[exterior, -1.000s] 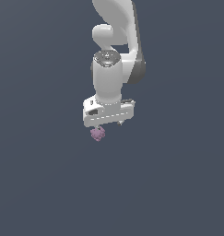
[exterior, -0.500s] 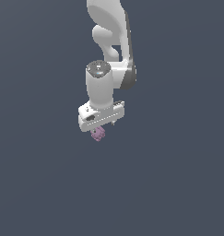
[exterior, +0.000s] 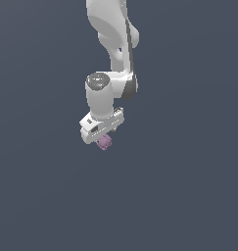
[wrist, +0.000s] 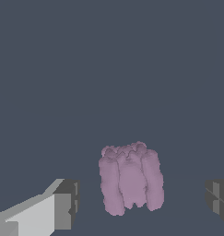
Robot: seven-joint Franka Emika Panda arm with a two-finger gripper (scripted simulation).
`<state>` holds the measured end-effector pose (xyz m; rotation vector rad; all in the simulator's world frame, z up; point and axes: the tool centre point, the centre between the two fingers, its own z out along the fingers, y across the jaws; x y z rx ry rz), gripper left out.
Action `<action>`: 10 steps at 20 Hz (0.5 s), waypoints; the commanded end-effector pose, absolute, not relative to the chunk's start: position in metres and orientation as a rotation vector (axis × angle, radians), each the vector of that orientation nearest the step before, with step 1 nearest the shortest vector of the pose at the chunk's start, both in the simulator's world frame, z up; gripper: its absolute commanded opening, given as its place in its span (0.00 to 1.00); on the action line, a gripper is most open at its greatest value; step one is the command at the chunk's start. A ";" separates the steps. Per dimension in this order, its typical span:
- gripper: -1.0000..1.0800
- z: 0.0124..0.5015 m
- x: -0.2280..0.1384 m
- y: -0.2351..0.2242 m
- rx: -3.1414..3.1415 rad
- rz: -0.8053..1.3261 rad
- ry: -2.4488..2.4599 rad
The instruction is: Pick up the object and move it to a goal position.
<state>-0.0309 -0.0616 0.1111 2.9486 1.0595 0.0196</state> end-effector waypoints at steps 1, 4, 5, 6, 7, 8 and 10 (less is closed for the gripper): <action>0.96 0.105 -0.035 -0.066 2.926 0.014 1.127; 0.96 0.099 -0.039 -0.070 2.905 0.008 1.186; 0.96 0.098 -0.040 -0.071 2.899 0.006 1.202; 0.96 0.096 -0.041 -0.072 2.893 0.005 1.217; 0.96 0.095 -0.042 -0.072 2.889 0.004 1.230; 0.96 0.094 -0.043 -0.073 2.884 0.003 1.241; 0.96 0.092 -0.044 -0.074 2.878 0.001 1.258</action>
